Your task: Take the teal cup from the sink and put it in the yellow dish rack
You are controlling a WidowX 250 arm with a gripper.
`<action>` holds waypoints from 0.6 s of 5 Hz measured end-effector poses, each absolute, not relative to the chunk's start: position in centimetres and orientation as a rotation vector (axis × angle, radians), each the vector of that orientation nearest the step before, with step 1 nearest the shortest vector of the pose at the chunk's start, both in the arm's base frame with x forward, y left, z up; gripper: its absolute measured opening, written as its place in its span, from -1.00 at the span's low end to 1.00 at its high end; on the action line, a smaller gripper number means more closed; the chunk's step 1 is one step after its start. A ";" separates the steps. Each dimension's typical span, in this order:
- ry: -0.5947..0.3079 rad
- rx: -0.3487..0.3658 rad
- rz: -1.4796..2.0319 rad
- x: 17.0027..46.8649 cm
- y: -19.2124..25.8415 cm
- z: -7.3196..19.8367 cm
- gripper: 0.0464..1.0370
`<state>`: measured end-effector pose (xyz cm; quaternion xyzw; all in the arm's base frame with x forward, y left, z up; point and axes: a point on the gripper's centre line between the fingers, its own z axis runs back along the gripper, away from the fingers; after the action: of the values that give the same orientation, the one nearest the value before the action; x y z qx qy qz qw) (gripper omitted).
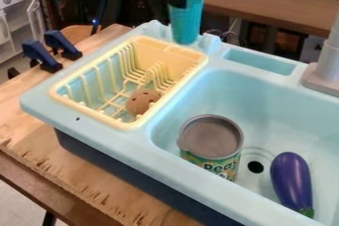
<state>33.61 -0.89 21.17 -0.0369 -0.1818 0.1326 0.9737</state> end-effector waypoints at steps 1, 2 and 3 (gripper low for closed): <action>-0.338 -0.092 0.314 33.2 0.3 20.9 -0.81; -0.319 -0.102 0.366 32.0 1.8 20.7 -0.81; -0.314 -0.105 0.437 31.4 3.6 20.3 -0.81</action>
<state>31.35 3.59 20.35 -0.0517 -0.1553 0.2160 0.9626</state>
